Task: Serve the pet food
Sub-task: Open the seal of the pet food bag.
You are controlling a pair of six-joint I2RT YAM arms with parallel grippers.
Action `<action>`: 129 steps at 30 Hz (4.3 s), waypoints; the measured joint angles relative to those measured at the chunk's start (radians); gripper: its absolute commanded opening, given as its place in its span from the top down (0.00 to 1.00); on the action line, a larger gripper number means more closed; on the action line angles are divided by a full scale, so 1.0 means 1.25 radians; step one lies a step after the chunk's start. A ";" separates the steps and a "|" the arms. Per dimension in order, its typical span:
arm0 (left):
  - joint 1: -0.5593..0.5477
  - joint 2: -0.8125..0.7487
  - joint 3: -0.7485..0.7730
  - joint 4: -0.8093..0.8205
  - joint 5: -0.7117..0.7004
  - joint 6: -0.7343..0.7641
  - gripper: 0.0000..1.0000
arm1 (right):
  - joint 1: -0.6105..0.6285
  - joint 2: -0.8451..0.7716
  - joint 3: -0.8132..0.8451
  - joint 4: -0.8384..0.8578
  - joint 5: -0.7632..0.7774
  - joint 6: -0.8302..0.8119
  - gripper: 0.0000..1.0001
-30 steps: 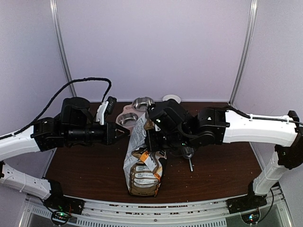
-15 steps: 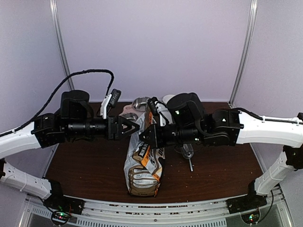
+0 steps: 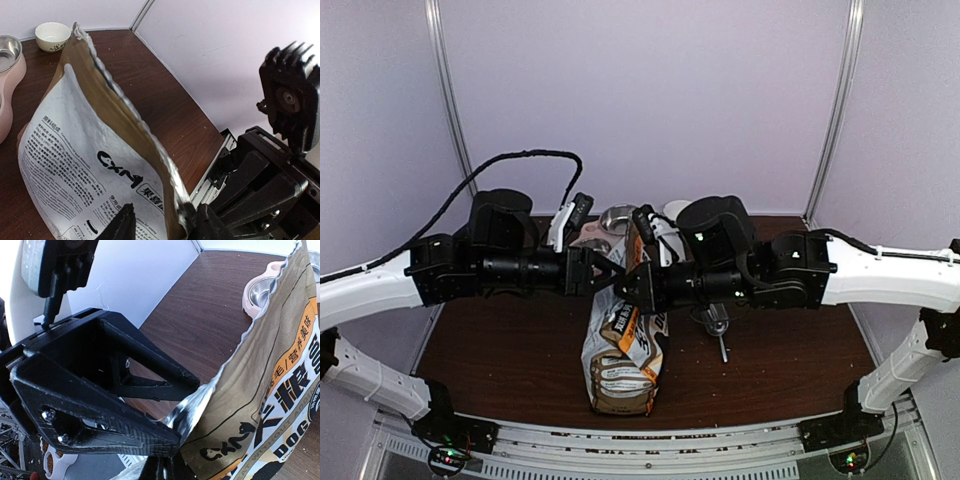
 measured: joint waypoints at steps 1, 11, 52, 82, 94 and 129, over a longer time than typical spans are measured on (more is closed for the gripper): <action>0.000 0.005 0.004 0.000 0.003 0.000 0.62 | 0.000 0.000 -0.001 0.000 -0.001 0.000 1.00; 0.001 0.015 0.008 0.016 0.043 -0.015 0.92 | 0.000 0.000 -0.002 0.000 -0.009 -0.006 1.00; 0.003 -0.016 -0.041 0.074 0.022 -0.076 1.00 | -0.002 -0.027 0.013 -0.070 0.020 0.018 0.63; 0.003 -0.023 -0.043 0.069 0.014 -0.075 1.00 | -0.002 -0.007 0.034 -0.045 -0.001 0.047 0.51; 0.003 -0.024 -0.043 0.069 0.013 -0.075 1.00 | -0.002 0.001 0.037 -0.048 0.002 0.049 0.66; -0.002 -0.033 -0.058 0.036 -0.054 -0.070 1.00 | 0.020 0.089 0.128 -0.169 0.103 0.047 1.00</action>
